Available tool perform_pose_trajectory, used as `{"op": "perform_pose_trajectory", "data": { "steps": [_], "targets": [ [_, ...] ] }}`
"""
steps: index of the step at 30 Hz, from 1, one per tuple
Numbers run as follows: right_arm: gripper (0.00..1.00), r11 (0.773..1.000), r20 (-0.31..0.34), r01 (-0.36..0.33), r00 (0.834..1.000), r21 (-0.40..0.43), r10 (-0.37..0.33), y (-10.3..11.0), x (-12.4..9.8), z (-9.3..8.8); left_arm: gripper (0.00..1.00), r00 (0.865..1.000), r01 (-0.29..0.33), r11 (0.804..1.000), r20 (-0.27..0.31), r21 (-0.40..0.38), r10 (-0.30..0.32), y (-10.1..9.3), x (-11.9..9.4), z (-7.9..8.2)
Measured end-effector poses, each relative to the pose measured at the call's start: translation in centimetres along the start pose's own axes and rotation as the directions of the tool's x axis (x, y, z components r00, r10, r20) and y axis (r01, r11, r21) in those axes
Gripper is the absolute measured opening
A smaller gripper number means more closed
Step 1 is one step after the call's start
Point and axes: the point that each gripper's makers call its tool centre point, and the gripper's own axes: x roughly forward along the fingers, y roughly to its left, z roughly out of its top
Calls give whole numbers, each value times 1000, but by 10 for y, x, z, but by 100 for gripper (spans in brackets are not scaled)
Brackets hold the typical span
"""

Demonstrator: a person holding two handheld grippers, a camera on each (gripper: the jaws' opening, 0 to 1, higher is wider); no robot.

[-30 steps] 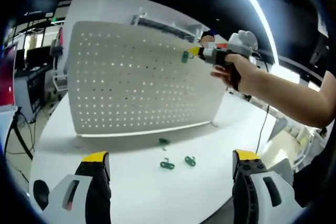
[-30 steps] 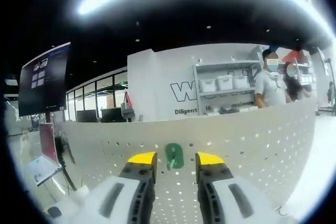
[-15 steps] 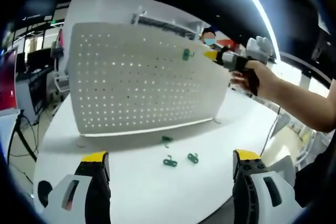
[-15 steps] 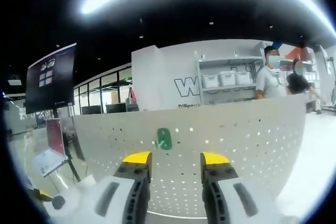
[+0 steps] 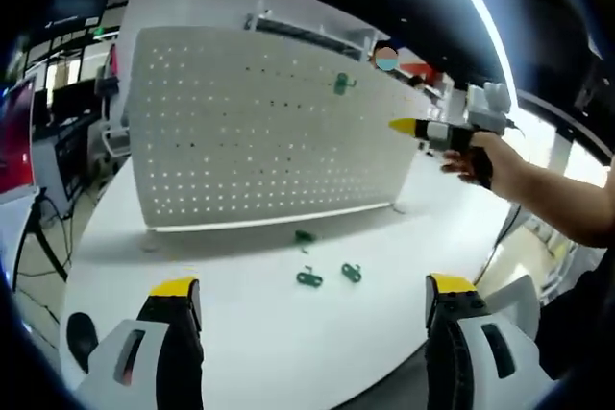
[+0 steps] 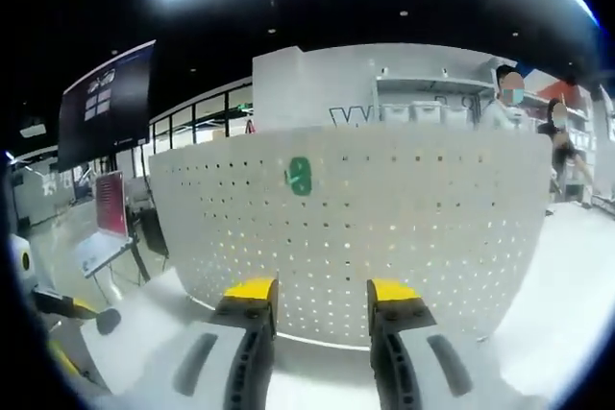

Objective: Insert the hook assembly into the mounting plate slot until the hook locks in place.

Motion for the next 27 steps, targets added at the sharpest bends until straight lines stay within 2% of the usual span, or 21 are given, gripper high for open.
{"op": "perform_pose_trajectory", "data": {
  "steps": [7, 13, 15, 21, 27],
  "targets": [
    [35, 999, -73, -36, 997, -21, 35, 5, -14, -31, 98, 1000, -13, 1000, -17, -10, 13, 0, -6, -8],
    [36, 993, -143, -99, 986, -59, 90, 18, -32, -60, 98, 999, -35, 999, -12, -16, 34, 3, -12, -8],
    [37, 988, -148, -107, 985, -114, 90, 18, -36, -65, 97, 999, -38, 999, -15, -18, 38, 3, -13, -9],
    [38, 985, -218, -146, 968, -95, 123, 22, -53, -94, 97, 999, -48, 999, -24, -20, 48, 4, -17, -12],
    [39, 983, -254, -165, 957, -81, 140, 24, -70, -111, 97, 998, -60, 998, -33, -31, 59, 1, -18, -19]
  ]
}}
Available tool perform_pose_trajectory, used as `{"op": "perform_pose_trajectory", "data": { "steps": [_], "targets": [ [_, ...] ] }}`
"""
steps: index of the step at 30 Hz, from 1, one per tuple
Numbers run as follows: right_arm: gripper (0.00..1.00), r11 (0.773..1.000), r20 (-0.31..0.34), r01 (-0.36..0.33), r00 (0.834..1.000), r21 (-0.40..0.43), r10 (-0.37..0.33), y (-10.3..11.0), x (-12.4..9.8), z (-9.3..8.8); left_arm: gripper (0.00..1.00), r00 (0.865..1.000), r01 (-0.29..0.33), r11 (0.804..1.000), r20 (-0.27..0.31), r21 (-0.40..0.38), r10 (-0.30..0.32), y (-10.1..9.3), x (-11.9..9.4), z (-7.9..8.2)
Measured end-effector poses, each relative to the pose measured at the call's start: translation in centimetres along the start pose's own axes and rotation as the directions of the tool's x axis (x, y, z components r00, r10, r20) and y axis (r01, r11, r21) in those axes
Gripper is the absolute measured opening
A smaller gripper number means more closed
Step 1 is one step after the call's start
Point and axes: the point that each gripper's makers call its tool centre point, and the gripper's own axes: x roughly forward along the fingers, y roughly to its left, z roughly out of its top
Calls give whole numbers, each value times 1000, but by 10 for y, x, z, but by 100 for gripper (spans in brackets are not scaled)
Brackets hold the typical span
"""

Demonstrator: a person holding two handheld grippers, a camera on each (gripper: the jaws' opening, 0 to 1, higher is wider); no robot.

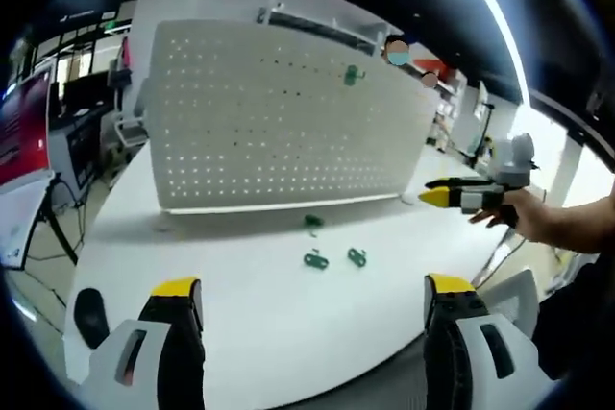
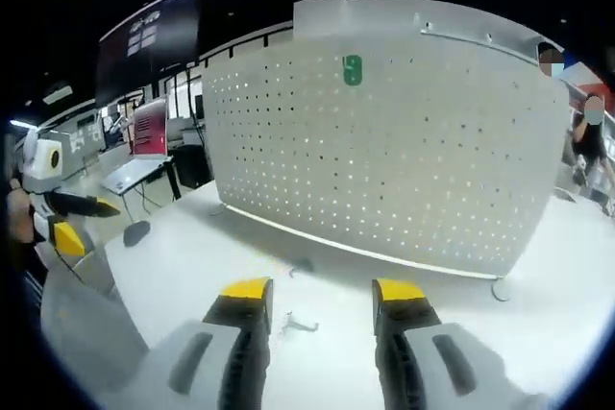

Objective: Insert the hook assembly into the mounting plate slot until the hook locks in place.

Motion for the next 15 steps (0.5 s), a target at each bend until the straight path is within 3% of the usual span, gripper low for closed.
{"op": "perform_pose_trajectory", "data": {
  "steps": [4, 6, 15],
  "targets": [
    [39, 1000, -12, 9, 1000, 15, -9, 0, -13, -11, 96, 1000, 5, 1000, -9, 3, -5, -6, 2, -6],
    [39, 999, 15, 33, 999, 0, -33, -2, -22, -11, 96, 1000, 11, 1000, -17, -1, -11, -10, 4, -9],
    [39, 999, -33, 41, 999, 32, -40, -3, -45, -41, 96, 996, 40, 999, -74, 16, -39, -21, 17, -31]
  ]
}}
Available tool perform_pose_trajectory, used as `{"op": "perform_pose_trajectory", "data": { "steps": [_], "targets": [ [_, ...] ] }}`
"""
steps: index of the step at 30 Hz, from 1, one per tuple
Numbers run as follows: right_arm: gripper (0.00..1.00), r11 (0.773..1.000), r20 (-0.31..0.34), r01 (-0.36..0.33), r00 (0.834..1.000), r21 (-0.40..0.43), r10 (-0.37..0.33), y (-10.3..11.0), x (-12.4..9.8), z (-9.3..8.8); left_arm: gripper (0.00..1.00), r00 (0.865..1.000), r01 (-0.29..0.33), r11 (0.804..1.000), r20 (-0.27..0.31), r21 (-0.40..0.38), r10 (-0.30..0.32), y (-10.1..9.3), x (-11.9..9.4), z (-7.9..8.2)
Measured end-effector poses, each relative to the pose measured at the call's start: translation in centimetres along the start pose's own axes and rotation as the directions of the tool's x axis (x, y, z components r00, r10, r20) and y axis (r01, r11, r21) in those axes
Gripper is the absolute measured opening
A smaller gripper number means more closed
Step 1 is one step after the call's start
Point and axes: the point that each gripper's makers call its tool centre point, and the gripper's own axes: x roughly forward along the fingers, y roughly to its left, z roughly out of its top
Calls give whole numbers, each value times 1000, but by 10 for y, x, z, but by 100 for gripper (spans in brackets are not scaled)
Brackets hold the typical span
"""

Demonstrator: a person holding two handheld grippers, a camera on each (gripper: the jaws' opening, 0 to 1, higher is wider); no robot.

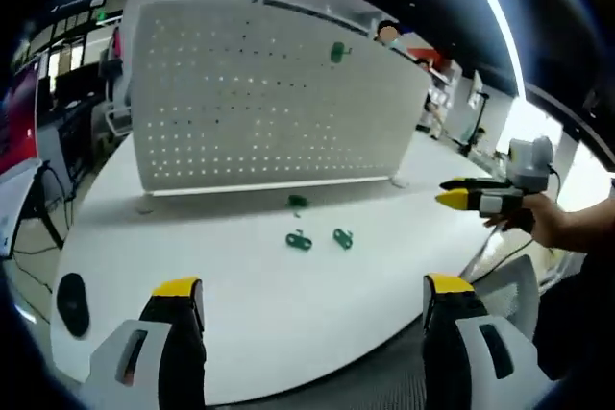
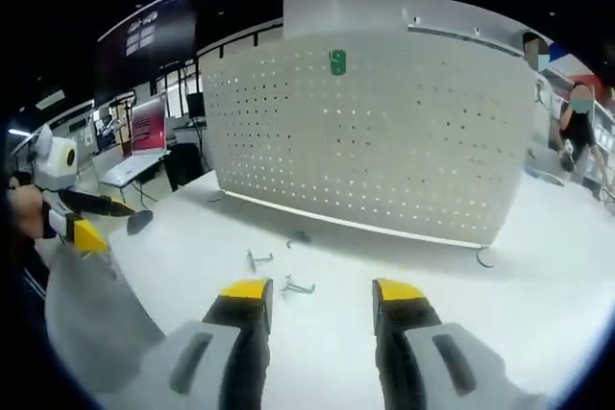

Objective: Insert the hook assembly into the mounting plate slot until the hook locks in place.

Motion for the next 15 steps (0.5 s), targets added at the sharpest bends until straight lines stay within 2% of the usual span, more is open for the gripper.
{"op": "perform_pose_trajectory", "data": {
  "steps": [6, 15],
  "targets": [
    [39, 1000, -44, -22, 999, 22, 23, 7, -5, -19, 95, 1000, 20, 1000, -23, 1, -20, -7, 8, -5],
    [39, 997, -81, -65, 994, 43, 69, 28, -8, -34, 93, 996, 63, 998, -70, 2, -63, -19, 28, -16]
  ]
}}
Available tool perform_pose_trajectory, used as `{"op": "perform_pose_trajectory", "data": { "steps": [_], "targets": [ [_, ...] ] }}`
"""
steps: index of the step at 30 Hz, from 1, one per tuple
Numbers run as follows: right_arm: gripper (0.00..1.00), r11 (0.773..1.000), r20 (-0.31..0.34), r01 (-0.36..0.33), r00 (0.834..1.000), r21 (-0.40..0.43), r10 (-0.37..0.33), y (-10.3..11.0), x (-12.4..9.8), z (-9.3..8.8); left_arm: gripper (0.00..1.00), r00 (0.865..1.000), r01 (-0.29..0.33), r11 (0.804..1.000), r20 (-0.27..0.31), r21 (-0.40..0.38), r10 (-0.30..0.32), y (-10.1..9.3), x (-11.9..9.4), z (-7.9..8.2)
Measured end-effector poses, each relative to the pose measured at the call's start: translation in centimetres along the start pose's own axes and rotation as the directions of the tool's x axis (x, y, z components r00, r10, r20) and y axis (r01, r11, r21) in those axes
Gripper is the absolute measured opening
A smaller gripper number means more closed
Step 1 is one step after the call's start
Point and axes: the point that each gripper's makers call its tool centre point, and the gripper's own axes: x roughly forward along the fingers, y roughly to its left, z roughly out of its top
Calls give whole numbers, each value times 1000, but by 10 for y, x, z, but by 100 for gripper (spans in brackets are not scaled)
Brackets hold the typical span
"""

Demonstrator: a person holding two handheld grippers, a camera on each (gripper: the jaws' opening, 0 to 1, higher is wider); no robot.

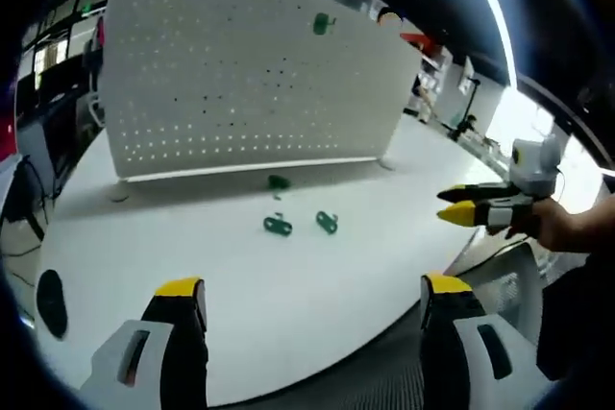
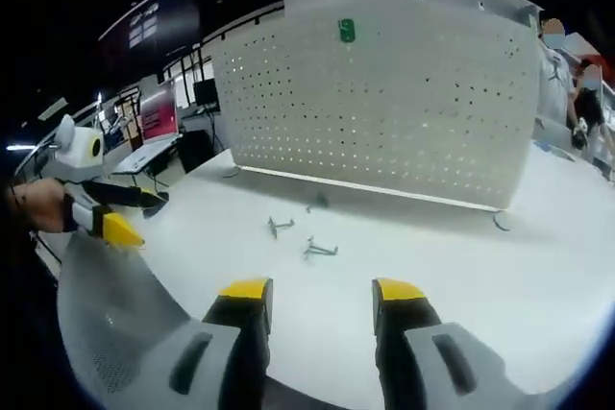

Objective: Insert the hook assembly into the mounting plate slot until the hook locks in place.

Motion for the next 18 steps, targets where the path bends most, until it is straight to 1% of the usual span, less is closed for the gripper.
{"op": "perform_pose_trajectory", "data": {
  "steps": [7, 13, 18],
  "targets": [
    [38, 1000, -9, -14, 1000, 15, 14, 2, 2, -2, 92, 999, 35, 999, -39, 14, -34, -3, 22, -4],
    [38, 1000, -14, -22, 1000, 8, 22, 2, 6, 2, 91, 997, 70, 997, -43, 13, -69, -4, 42, 1],
    [38, 1000, -6, -16, 1000, 10, 16, 1, 9, 6, 89, 994, 92, 996, -54, 22, -90, -1, 63, 2]
  ]
}}
